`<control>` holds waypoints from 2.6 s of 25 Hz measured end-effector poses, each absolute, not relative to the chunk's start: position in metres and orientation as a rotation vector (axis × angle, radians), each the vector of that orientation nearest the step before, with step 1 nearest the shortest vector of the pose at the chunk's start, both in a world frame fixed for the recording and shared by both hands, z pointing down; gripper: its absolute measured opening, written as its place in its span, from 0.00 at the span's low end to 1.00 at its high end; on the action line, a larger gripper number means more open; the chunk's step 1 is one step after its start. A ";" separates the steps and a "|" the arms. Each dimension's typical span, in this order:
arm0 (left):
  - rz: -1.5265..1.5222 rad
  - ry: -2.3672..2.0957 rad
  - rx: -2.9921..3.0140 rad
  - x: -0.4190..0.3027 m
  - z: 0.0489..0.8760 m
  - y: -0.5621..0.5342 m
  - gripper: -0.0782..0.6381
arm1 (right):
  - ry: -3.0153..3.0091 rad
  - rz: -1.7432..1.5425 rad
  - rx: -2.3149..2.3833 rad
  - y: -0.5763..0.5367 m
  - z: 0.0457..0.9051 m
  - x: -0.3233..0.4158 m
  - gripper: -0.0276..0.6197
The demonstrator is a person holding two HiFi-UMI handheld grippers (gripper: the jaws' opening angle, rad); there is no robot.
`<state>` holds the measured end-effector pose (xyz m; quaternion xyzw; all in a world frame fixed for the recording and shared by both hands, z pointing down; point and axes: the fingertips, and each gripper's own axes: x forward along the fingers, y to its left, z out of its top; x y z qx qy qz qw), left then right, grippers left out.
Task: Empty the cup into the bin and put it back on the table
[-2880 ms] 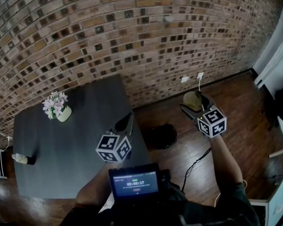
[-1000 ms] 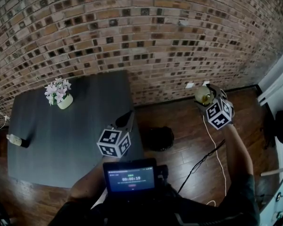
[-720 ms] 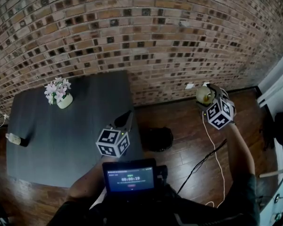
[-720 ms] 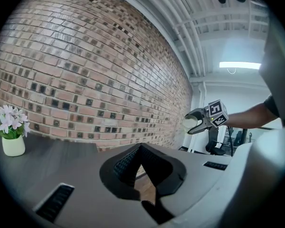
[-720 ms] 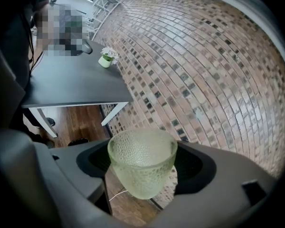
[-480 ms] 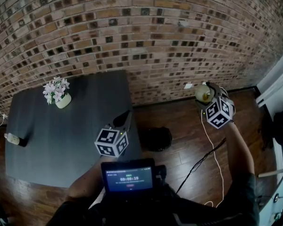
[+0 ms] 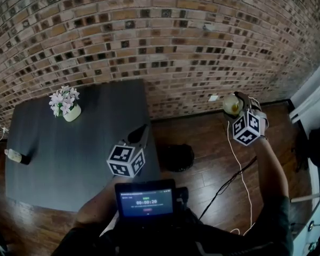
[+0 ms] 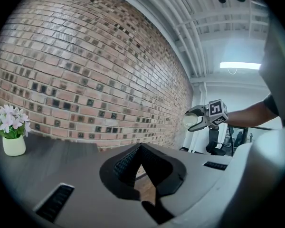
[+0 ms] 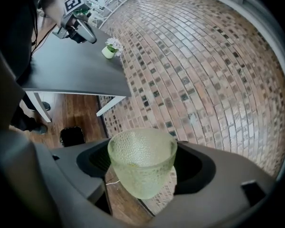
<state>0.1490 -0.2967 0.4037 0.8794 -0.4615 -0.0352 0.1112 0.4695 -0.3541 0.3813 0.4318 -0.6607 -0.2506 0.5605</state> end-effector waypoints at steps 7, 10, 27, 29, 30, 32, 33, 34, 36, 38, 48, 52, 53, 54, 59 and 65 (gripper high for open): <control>-0.101 -1.359 2.590 0.146 0.403 -0.298 0.11 | -1.497 -0.614 0.972 -0.353 0.386 0.470 0.65; -0.106 -1.358 2.597 0.145 0.401 -0.299 0.11 | -1.480 -0.620 0.961 -0.354 0.385 0.471 0.65; -0.087 -1.375 2.597 0.144 0.401 -0.297 0.11 | -1.373 -0.649 0.889 -0.348 0.388 0.482 0.65; -0.087 -1.375 2.595 0.144 0.401 -0.297 0.11 | -1.356 -0.660 0.872 -0.348 0.388 0.482 0.65; -0.087 -1.375 2.595 0.144 0.402 -0.297 0.11 | -1.351 -0.663 0.867 -0.348 0.388 0.482 0.65; -0.087 -1.374 2.594 0.144 0.402 -0.296 0.11 | -1.344 -0.665 0.860 -0.349 0.387 0.482 0.65; -0.087 -1.374 2.594 0.144 0.402 -0.296 0.11 | -1.341 -0.667 0.856 -0.349 0.387 0.482 0.65; -0.086 -1.373 2.593 0.144 0.402 -0.295 0.11 | -1.337 -0.668 0.851 -0.349 0.388 0.482 0.65; -0.086 -1.372 2.590 0.144 0.403 -0.295 0.11 | -1.326 -0.672 0.839 -0.349 0.389 0.482 0.65; -0.089 -1.374 2.587 0.143 0.403 -0.295 0.11 | -1.318 -0.676 0.826 -0.350 0.390 0.480 0.65; -0.099 -1.386 2.576 0.137 0.403 -0.295 0.11 | -1.293 -0.691 0.783 -0.351 0.390 0.474 0.65; -0.098 -1.385 2.579 0.137 0.403 -0.294 0.11 | -1.288 -0.696 0.771 -0.350 0.390 0.473 0.65; -0.099 -1.385 2.578 0.137 0.403 -0.293 0.11 | -1.283 -0.699 0.766 -0.350 0.390 0.473 0.65; -0.099 -1.385 2.577 0.137 0.403 -0.293 0.11 | -1.278 -0.702 0.762 -0.350 0.390 0.473 0.65; -0.105 -1.388 2.572 0.136 0.402 -0.291 0.11 | -1.259 -0.716 0.738 -0.349 0.390 0.471 0.65; -0.107 -1.385 2.568 0.135 0.404 -0.289 0.11 | -1.260 -0.714 0.728 -0.348 0.391 0.468 0.65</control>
